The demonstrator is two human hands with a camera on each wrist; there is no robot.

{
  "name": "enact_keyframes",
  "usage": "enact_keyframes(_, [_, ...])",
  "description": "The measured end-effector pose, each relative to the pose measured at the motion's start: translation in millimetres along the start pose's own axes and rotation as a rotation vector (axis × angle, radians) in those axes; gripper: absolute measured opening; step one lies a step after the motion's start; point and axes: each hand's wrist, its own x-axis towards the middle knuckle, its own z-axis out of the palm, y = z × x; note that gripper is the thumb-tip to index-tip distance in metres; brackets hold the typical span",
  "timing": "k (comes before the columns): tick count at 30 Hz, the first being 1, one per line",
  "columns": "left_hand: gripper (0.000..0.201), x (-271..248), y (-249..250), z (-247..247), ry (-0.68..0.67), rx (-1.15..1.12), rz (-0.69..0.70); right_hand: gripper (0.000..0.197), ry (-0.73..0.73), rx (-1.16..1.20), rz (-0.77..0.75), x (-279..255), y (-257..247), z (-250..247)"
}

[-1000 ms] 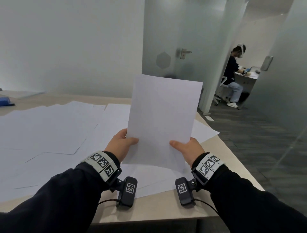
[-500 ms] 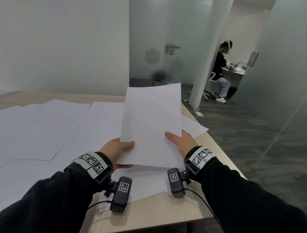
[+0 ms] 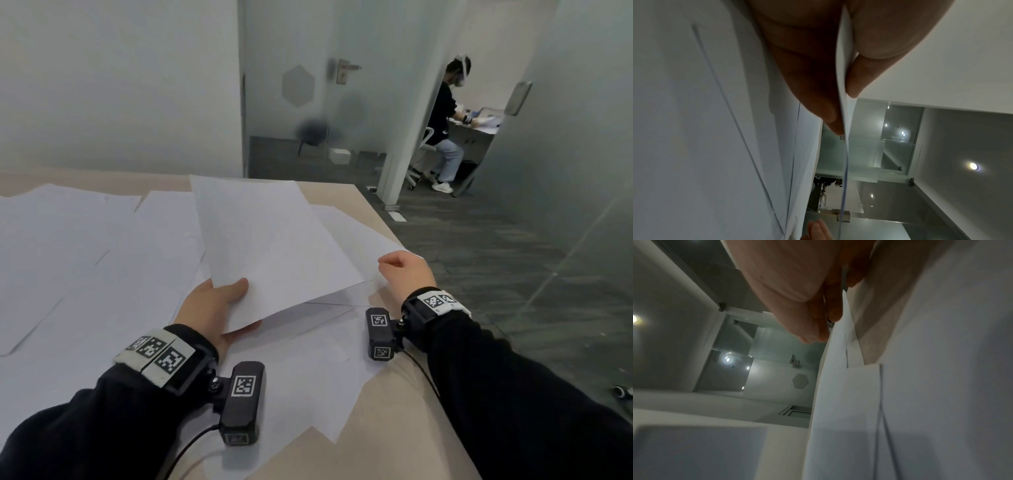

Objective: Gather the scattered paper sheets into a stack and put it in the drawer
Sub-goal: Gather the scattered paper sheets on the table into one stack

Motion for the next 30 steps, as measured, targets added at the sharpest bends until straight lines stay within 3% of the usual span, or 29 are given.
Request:
enact_keyframes(3, [0.013, 2, -3, -1, -0.021, 0.005, 0.008, 0.007, -0.001, -0.086, 0.077, 19, 2, 4])
enact_keyframes(5, [0.013, 5, -5, -1, -0.025, 0.018, 0.012, 0.012, 0.011, -0.169, 0.133, 32, 3, 7])
enact_keyframes(12, [0.014, 8, -7, -4, -0.04, 0.026, 0.034, 0.068, -0.033, -0.402, 0.232, 56, -5, 12])
enact_keyframes(17, [0.015, 6, -6, -5, -0.063, 0.017, 0.025, 0.093, -0.033, -0.39, 0.335, 64, -1, 11])
enact_keyframes(21, [0.015, 6, -5, -5, -0.072, 0.014, 0.022, 0.093, -0.018, -0.359, 0.386, 60, -5, 9])
enact_keyframes(26, [0.015, 5, -5, -5, -0.072, 0.006, 0.017, 0.122, 0.025, -0.253, 0.509, 54, -3, -1])
enact_keyframes(30, [0.017, 4, -5, -5, -0.082, 0.001, 0.01, 0.113, 0.06, -0.154, 0.483, 48, -1, -8])
